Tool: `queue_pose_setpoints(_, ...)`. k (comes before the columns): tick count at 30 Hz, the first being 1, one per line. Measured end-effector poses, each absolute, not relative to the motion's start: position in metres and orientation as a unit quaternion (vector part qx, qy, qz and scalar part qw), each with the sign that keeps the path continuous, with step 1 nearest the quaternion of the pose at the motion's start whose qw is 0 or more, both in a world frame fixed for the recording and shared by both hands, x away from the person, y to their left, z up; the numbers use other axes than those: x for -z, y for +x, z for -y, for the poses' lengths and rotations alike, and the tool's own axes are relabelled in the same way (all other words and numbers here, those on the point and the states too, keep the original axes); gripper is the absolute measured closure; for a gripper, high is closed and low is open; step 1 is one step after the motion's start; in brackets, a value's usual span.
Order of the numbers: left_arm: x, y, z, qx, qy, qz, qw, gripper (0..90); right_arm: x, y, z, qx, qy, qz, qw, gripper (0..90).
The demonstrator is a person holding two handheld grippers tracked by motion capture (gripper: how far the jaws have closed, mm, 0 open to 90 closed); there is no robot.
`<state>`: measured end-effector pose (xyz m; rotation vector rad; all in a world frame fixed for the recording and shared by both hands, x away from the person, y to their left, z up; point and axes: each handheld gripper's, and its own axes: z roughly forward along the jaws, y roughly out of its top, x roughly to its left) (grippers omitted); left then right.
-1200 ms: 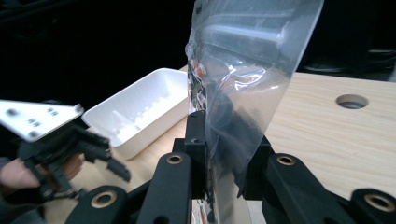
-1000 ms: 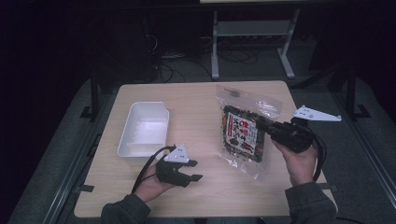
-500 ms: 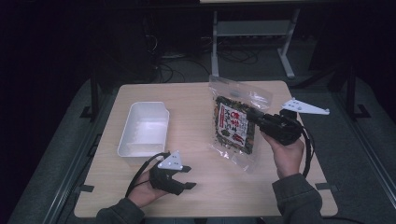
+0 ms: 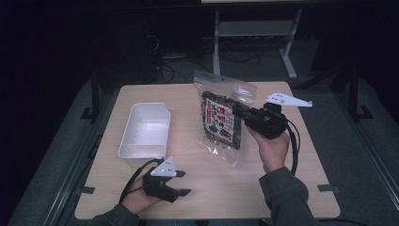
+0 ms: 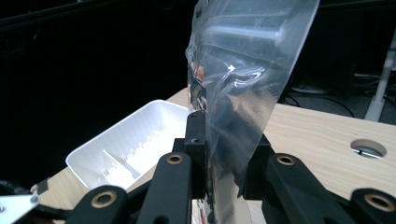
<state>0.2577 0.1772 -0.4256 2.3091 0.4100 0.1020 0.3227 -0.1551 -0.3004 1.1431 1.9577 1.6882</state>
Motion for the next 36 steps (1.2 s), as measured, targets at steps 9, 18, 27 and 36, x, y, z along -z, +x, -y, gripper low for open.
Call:
queue_pose_setpoints(9, 0.425, 0.251, -0.189, -0.046, 0.907, -0.163, 0.386, 36.2, 0.288, 0.326, 0.123, -0.597, 0.379, -0.686, 0.17, 76.9)
queue_pose_setpoints(18, 0.424, 0.247, -0.201, -0.05, 0.906, -0.167, 0.385, 36.2, 0.278, 0.332, 0.089, -0.615, 0.364, -0.679, 0.169, 76.9)
queue_pose_setpoints(27, 0.426, 0.242, -0.211, -0.052, 0.908, -0.168, 0.379, 36.0, 0.273, 0.343, 0.056, -0.625, 0.355, -0.675, 0.168, 76.9)
queue_pose_setpoints(36, 0.427, 0.239, -0.227, -0.059, 0.909, -0.177, 0.373, 35.3, 0.278, 0.352, 0.033, -0.63, 0.361, -0.667, 0.167, 76.9)
